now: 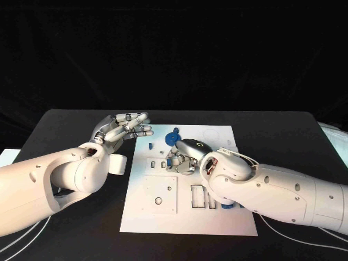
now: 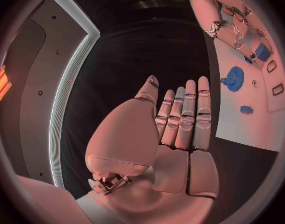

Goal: Assemble the parts on the task board

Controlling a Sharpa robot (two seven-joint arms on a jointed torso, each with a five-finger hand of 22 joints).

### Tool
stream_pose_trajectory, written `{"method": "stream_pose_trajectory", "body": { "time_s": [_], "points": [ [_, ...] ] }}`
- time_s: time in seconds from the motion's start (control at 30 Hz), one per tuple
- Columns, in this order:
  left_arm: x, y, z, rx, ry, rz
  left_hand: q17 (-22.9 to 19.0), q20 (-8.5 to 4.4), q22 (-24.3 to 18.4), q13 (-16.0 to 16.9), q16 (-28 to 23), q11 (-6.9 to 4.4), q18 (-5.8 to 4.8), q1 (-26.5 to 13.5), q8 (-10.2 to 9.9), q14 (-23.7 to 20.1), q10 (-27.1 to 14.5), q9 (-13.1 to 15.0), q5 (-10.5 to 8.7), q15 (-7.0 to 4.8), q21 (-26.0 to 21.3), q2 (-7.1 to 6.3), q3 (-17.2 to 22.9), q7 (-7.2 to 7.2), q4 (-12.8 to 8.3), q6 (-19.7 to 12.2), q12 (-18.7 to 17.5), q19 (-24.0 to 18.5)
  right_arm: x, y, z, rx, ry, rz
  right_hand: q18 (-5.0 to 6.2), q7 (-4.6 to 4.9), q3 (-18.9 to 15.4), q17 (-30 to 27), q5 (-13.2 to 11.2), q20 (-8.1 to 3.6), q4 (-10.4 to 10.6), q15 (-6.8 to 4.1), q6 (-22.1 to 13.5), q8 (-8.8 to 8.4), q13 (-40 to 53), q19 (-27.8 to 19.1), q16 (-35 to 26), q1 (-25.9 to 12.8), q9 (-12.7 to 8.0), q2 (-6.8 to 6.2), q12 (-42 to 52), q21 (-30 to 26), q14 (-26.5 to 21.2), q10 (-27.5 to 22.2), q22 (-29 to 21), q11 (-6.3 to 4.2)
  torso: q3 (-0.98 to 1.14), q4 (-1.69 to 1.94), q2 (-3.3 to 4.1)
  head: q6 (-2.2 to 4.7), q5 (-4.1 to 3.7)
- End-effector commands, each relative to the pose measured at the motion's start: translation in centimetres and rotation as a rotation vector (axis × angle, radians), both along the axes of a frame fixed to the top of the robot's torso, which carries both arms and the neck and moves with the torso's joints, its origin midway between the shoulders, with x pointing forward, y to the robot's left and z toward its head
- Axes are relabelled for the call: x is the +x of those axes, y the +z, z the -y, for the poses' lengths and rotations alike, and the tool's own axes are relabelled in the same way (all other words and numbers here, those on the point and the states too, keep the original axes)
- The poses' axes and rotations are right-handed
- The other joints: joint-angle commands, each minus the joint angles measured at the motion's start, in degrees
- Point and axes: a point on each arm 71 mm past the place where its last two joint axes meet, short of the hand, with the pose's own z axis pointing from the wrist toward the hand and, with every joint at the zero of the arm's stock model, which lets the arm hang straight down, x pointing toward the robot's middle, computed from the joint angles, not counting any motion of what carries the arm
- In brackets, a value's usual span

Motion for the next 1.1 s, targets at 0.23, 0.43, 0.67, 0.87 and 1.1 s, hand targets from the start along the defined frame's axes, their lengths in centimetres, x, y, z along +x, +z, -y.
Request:
{"method": "stream_pose_trajectory", "body": {
  "time_s": [0.23, 0.43, 0.67, 0.87, 1.1],
  "points": [
    [0.0, 0.1, 0.2, -0.01, -0.017, 0.004, 0.11, -0.11, -0.12, -0.08, -0.45, 0.13, 1.06, 0.04, -0.37, 0.23, 0.14, -0.07, -0.32, -0.02, -0.31, 0.58, -0.05, 0.12, -0.5, 0.01, -0.32, 0.38, -0.2, 1.2, 0.3, 0.162, -0.059, 0.119, -0.19, 0.45, -3.01, 8.0, -1.1, 0.82, 1.6, 0.75, -2.62, -0.16, -0.54, 0.04, -0.3, -1.0, -0.11, -1.72, -0.81, -0.32, 4.4, -0.88, -0.05, 0.34, 0.01, 0.0, 0.02, -0.02, -0.08],
    [0.0, 0.1, 0.2, -0.009, -0.017, 0.002, 0.13, -0.1, -0.13, -0.09, -0.47, 0.14, 1.06, 0.05, -0.41, 0.23, 0.12, -0.08, -0.32, -0.01, -0.33, 0.58, -0.07, 0.12, -0.54, -0.02, -0.35, 0.4, -0.7, 2.0, 0.6, 0.251, -0.059, 0.173, -0.17, 0.58, -4.76, 7.45, -0.89, 0.95, 2.77, 0.87, -3.36, -0.13, -1.11, 0.0, -0.68, -0.81, -0.06, -2.01, -1.54, -0.39, 4.26, -1.36, -0.14, 0.47, 0.05, -0.04, 0.01, -0.07, -0.11],
    [0.2, -0.2, 0.2, 0.028, -0.027, -0.014, 0.99, -0.61, 0.06, -0.04, 0.2, -0.17, 1.22, 0.06, -0.58, 2.4, 0.47, -0.03, -0.29, -0.57, 0.17, 1.04, -0.17, -0.09, -1.11, 0.29, -0.44, 2.17, -1.8, 3.6, 1.4, 0.309, -0.007, 0.18, -0.19, 0.53, -5.26, 7.54, -0.37, 0.97, 3.08, 0.87, -3.21, 0.04, -0.97, 0.04, -0.66, -0.11, 0.04, -1.76, -1.28, -0.36, 4.28, -1.24, -0.05, 0.43, 0.06, -0.06, -0.12, -0.04, -0.12],
    [0.1, -1.1, 0.5, 0.192, -0.095, -0.081, 9.66, -5.9, 4.58, 1.92, 12.86, -4.38, 1.23, -1.86, 0.79, 20.56, 10.3, 0.57, -0.39, -6.09, 9.11, 1.93, -0.71, -3.03, -0.13, 4.58, 3.18, 16.24, -2.5, 6.0, 3.7, 0.387, 0.055, 0.12, -0.23, 0.49, -5.4, 7.52, -0.18, 0.95, 3.35, 0.83, -2.97, 0.12, -1.11, 0.14, -0.69, 0.5, 0.12, -1.01, -1.44, -0.26, 4.28, -1.34, 0.17, 0.39, 0.07, -0.44, -0.39, -0.22, -0.03],
    [-0.1, -2.5, 1.0, 0.561, -0.225, -0.231, 63.37, -9.78, 36.22, 12.11, 67.17, -7.92, -2.63, -5.81, 4.09, 24.87, 18.27, 2.37, -0.11, -9.72, 40.63, 2.65, -1.62, -6.86, 3.65, 7.76, 15.8, 24.22, -1.2, 8.8, 8.4, 0.489, -0.056, 0.062, -0.18, 0.52, -5.61, 6.92, 1.39, 0.94, 3.74, 0.82, -2.9, 0.08, -1.55, 0.0, -1.11, 1.16, 0.14, 0.27, -2.01, -0.4, 4.13, -1.73, -0.07, 0.39, 0.34, -1.03, -1.2, -0.58, 0.29]
  ]
}}
